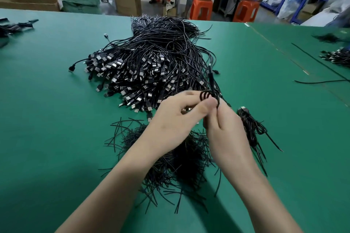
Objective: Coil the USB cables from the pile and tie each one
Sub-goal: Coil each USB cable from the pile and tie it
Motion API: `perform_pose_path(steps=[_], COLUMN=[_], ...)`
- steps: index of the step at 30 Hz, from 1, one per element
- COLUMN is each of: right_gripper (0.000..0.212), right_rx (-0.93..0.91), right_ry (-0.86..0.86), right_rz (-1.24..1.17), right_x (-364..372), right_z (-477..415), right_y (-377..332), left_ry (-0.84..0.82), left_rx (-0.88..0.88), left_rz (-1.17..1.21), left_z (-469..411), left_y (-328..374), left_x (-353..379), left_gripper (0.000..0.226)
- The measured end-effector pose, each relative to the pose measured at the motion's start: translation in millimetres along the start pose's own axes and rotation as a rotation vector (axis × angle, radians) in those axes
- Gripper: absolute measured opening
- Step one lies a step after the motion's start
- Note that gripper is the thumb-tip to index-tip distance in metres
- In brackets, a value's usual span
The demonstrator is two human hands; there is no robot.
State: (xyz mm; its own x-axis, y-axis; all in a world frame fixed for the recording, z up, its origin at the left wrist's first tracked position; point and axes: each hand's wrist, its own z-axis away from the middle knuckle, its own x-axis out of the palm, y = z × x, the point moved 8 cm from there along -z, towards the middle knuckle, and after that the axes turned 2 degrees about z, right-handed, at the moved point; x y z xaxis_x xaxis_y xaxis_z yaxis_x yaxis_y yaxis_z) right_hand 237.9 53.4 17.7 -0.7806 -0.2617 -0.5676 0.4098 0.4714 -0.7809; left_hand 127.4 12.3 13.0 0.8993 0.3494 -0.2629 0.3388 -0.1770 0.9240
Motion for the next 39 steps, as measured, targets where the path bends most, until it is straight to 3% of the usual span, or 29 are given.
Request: perform_pose_path(steps=[6, 11, 15, 18, 20, 23, 25, 30, 34, 39], right_gripper=[0.027, 0.019, 0.028, 0.031, 0.033, 0.032, 0.030, 0.031, 0.032, 0.036], right_rx=[-0.071, -0.116, -0.113, -0.106, -0.026, 0.171, 0.210, 0.309, 0.335, 0.343], right_ry=[0.078, -0.018, -0.045, -0.133, -0.268, -0.604, -0.796, -0.906, -0.866, -0.707], right_rz=[0.490, 0.528, 0.299, 0.025, -0.249, -0.782, -0.948, -1.030, -1.026, -0.953], right_x=[0.1, 7.3, 4.9, 3.5, 5.0, 11.2, 14.0, 22.4, 22.7, 24.4], right_z=[5.3, 5.0, 1.8, -0.7, -0.7, 9.9, 19.8, 28.1, 21.6, 12.8], right_y=[-16.0, -16.2, -11.8, -11.4, -7.3, -4.2, -10.5, -11.9, -9.7, -4.9], left_ry=[0.122, 0.153, 0.205, 0.184, 0.090, -0.167, -0.274, -0.344, -0.220, -0.039], left_rx=[-0.067, -0.055, 0.023, 0.073, 0.101, 0.076, 0.028, 0.029, 0.066, 0.079], left_rz=[0.064, 0.101, 0.114, 0.206, 0.255, 0.402, 0.489, 0.536, 0.496, 0.408], left_z=[7.6, 9.4, 11.1, 9.5, 5.7, 3.4, 4.8, 9.9, 7.3, 4.1], left_y=[1.9, 5.9, 11.4, 14.5, 16.2, 13.8, 9.3, 11.4, 15.2, 19.2], left_x=[3.6, 1.5, -0.3, -0.9, -0.6, 5.6, 8.9, 13.4, 9.0, 6.0], left_gripper=[0.057, 0.055, 0.050, 0.021, 0.021, 0.037, 0.041, 0.044, 0.036, 0.049])
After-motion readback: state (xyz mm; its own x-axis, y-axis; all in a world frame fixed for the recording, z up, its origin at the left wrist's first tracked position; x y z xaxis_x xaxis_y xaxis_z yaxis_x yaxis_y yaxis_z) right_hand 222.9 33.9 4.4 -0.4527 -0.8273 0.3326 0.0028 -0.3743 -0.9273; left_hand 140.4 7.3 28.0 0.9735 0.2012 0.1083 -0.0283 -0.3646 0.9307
